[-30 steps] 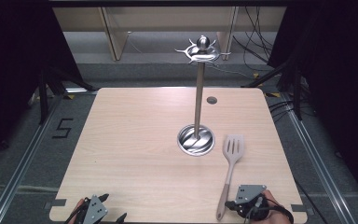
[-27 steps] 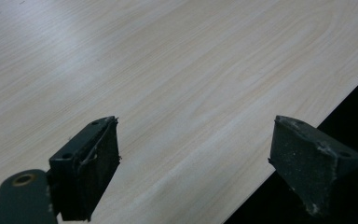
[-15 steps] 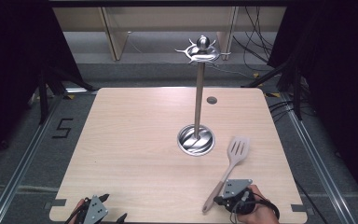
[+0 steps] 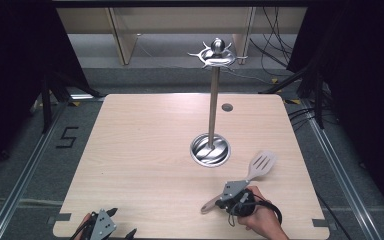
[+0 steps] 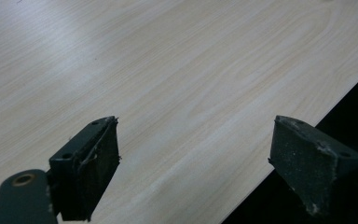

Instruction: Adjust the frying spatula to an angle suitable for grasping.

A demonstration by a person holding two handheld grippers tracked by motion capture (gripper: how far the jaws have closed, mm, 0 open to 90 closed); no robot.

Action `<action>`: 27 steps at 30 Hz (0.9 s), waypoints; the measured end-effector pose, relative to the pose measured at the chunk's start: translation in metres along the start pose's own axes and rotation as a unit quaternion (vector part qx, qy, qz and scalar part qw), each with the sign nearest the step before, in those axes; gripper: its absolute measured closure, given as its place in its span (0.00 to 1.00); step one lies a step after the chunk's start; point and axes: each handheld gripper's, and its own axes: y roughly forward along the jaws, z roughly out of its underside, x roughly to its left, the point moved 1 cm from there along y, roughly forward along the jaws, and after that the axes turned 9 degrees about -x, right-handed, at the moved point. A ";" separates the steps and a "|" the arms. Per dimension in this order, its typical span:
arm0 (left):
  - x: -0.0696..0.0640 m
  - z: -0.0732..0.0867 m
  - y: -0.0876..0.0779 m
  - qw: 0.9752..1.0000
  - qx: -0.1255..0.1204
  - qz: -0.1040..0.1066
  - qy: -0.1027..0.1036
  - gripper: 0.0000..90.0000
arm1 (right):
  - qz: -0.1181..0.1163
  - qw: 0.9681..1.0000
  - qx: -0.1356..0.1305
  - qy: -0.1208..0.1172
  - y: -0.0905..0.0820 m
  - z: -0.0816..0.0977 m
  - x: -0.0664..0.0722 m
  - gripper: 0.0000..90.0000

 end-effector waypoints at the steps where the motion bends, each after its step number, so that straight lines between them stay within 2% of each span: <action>1: -0.003 0.001 0.002 0.999 -0.012 -0.006 -0.031 0.17 | 0.003 1.000 0.005 0.012 0.002 -0.003 -0.001 1.00; 2: -0.001 0.001 0.001 1.000 -0.001 -0.003 -0.018 0.17 | -0.002 1.000 0.001 0.003 0.004 -0.004 -0.004 1.00; 4: -0.001 0.001 0.001 1.000 0.004 0.001 -0.017 0.17 | -0.001 1.000 -0.001 0.000 0.006 -0.005 -0.005 1.00; 5: -0.003 0.001 0.002 1.000 -0.014 -0.004 -0.027 0.17 | -0.001 1.000 0.008 0.013 0.007 -0.008 -0.004 1.00; 6: -0.003 0.001 0.002 1.000 -0.014 -0.004 -0.027 0.17 | -0.001 1.000 0.008 0.013 0.007 -0.008 -0.004 1.00; 7: 0.000 0.000 0.000 1.000 -0.008 -0.003 -0.008 0.17 | -0.005 1.000 0.003 0.001 0.009 -0.010 -0.007 1.00; 9: 0.001 0.000 -0.002 1.000 0.001 -0.004 -0.001 0.17 | -0.012 1.000 0.002 -0.006 0.008 -0.011 -0.008 1.00; 10: 0.000 0.000 -0.002 1.000 0.000 -0.007 -0.008 0.17 | -0.013 1.000 -0.007 -0.005 0.005 -0.012 -0.009 1.00; 11: 0.000 0.001 -0.001 1.000 -0.004 -0.005 -0.013 0.17 | 0.000 1.000 -0.021 -0.001 -0.005 -0.015 -0.013 1.00; 12: 0.000 0.001 -0.001 1.000 -0.004 -0.005 -0.013 0.17 | 0.000 1.000 -0.021 -0.001 -0.005 -0.015 -0.013 1.00; 13: 0.000 0.001 -0.001 1.000 -0.004 -0.006 -0.013 0.17 | 0.016 1.000 -0.020 0.001 -0.015 -0.015 -0.021 0.99; 15: 0.000 0.001 -0.001 1.000 -0.002 -0.003 -0.013 0.17 | 0.022 0.999 -0.023 0.003 -0.020 -0.014 -0.025 0.99; 16: -0.001 0.001 -0.001 1.000 0.000 -0.005 -0.025 0.17 | 0.024 0.999 -0.026 0.005 -0.024 -0.014 -0.030 0.99; 17: -0.002 0.002 0.000 1.000 -0.012 -0.005 -0.025 0.17 | 0.031 0.999 -0.013 0.017 -0.033 -0.012 -0.038 0.97; 18: 0.001 0.001 -0.001 1.000 -0.001 -0.004 -0.011 0.17 | 0.031 0.999 -0.013 0.017 -0.033 -0.012 -0.038 0.97; 19: 0.003 0.000 -0.001 1.000 0.002 -0.002 -0.001 0.17 | 0.019 1.000 -0.009 0.016 -0.034 -0.011 -0.045 0.93; 20: 0.003 0.000 -0.001 1.000 0.002 -0.002 -0.001 0.17 | 0.014 1.000 -0.005 0.020 -0.036 -0.010 -0.048 0.90; 21: -0.002 0.002 -0.001 1.000 -0.003 -0.011 -0.027 0.17 | 0.013 1.000 -0.004 0.006 -0.035 -0.010 -0.050 0.86; 22: -0.002 0.002 -0.001 1.000 -0.003 -0.011 -0.027 0.17 | 0.013 1.000 -0.004 0.006 -0.035 -0.010 -0.050 0.86; 23: 0.000 0.002 0.000 1.000 -0.006 -0.010 -0.014 0.17 | 0.007 1.000 0.010 0.003 -0.035 -0.009 -0.052 0.83; 24: 0.001 0.002 0.000 1.000 0.004 -0.007 -0.011 0.17 | 0.003 1.000 0.015 -0.009 -0.035 -0.009 -0.054 0.80; 25: 0.000 0.002 0.000 1.000 0.002 -0.006 -0.015 0.17 | -0.010 0.999 0.025 -0.025 -0.034 -0.008 -0.058 0.72; 26: 0.001 0.002 0.000 1.000 0.000 -0.007 -0.008 0.17 | -0.011 0.999 0.033 -0.033 -0.034 -0.008 -0.059 0.69; 27: 0.001 0.002 0.000 1.000 0.001 -0.007 -0.010 0.17 | -0.016 0.998 0.041 -0.041 -0.032 -0.007 -0.061 0.66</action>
